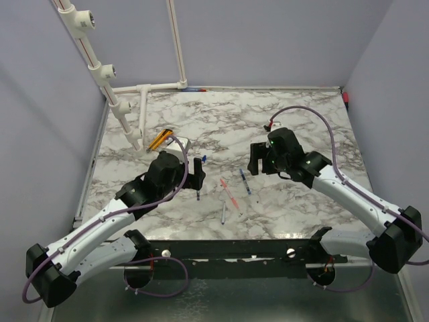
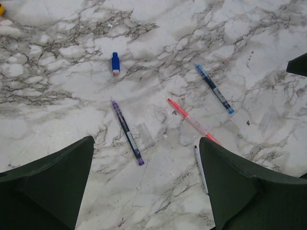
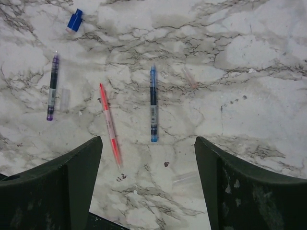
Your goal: Insert the pens into the pen caps
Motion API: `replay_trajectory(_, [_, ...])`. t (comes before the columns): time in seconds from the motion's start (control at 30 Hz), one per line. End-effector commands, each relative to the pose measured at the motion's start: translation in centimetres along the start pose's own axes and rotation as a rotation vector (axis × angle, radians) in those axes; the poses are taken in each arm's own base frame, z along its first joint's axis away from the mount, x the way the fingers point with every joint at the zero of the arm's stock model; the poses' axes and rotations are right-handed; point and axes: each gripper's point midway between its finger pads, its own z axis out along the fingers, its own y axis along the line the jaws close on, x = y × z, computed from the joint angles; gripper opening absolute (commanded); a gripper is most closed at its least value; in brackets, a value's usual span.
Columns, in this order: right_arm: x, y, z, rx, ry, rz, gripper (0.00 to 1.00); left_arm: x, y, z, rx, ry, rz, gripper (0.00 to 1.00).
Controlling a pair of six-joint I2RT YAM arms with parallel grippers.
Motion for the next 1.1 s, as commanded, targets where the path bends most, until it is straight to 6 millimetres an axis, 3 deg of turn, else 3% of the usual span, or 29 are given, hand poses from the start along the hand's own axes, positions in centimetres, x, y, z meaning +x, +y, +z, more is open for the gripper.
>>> replay_trajectory(0.0, [1.4, 1.1, 1.5, -0.013, 0.082, 0.002, 0.81, 2.3, -0.1, -0.4, -0.003, 0.119, -0.015, 0.91])
replay_trajectory(0.1, [1.6, 1.2, 2.6, 0.028, 0.103, -0.012, 0.79, 3.1, 0.4, -0.3, -0.022, 0.136, -0.014, 0.91])
replay_trajectory(0.33, [1.9, 2.4, 5.2, 0.065, 0.16, -0.045, 0.71, 2.8, 0.5, -0.4, -0.025, 0.126, -0.008, 0.9])
replay_trajectory(0.73, [3.0, 1.1, 8.7, 0.195, 0.24, -0.095, 0.51, 1.8, 0.8, -1.2, -0.032, 0.074, -0.013, 0.9])
replay_trajectory(1.07, [4.1, 1.6, 12.0, 0.193, 0.3, -0.12, 0.46, 1.8, 0.8, -1.1, -0.035, 0.075, -0.011, 0.9])
